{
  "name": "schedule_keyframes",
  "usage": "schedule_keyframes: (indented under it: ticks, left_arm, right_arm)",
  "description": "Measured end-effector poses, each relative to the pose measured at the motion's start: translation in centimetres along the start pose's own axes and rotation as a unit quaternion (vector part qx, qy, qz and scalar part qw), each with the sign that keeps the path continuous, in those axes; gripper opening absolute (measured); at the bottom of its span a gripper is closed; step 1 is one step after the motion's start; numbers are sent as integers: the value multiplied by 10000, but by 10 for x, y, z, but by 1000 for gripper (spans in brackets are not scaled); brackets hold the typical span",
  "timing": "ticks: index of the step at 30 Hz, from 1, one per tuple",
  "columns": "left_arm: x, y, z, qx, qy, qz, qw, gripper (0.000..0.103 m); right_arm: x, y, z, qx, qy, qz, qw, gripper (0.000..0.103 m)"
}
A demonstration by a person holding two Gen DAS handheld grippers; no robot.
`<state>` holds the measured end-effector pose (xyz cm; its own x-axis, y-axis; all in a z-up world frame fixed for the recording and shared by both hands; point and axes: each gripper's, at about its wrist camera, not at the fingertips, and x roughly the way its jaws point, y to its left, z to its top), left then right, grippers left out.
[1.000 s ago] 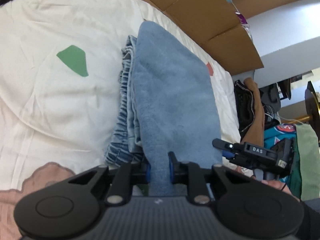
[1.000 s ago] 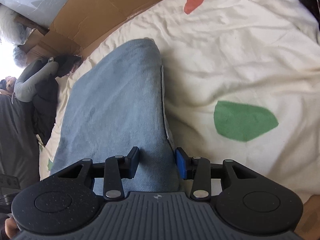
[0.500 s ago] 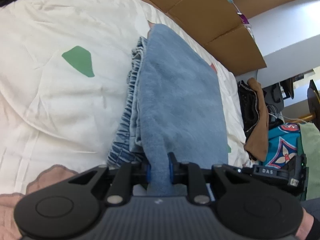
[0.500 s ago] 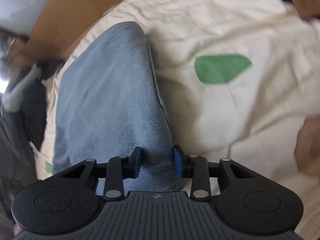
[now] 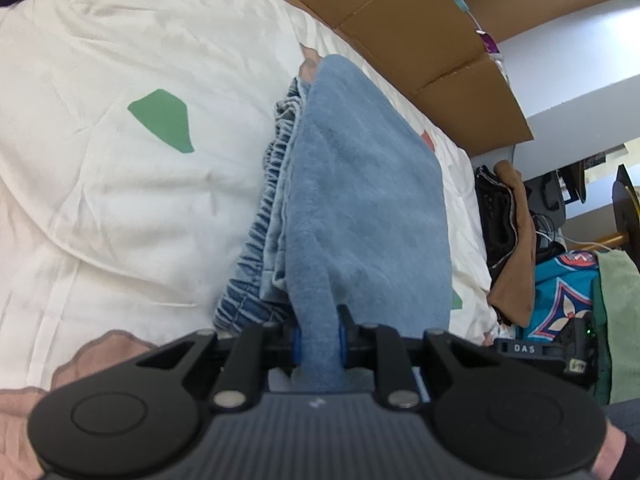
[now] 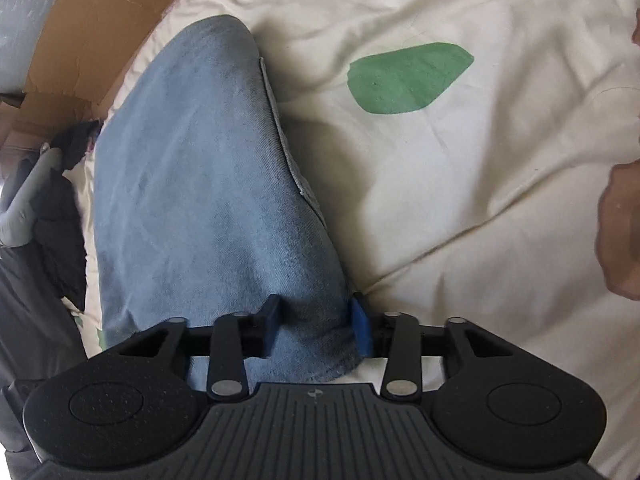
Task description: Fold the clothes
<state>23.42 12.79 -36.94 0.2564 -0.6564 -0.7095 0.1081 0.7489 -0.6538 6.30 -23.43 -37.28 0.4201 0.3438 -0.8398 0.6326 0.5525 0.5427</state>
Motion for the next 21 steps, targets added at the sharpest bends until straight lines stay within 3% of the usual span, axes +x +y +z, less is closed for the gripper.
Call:
schedule_keyframes:
  ticks: [2,5,12,21]
  left_arm:
    - [-2,-2,1,47,8,27,10000,18]
    - [-7,-7,2,116,-15,62,9999,18]
    - [-13,-15,6,297,37,107,9995,18]
    - [-23,-18,9,654,185,335,9971,18]
  right_arm:
    - [6,-3,-4,-96,-69,119,9999,58]
    - [5,-12,-3,118,-56,439,9990,58]
    - [-14,-26,-2,366,-470,980,9934,57]
    - [1,-27,-5,-106,-280,965,9949,57]
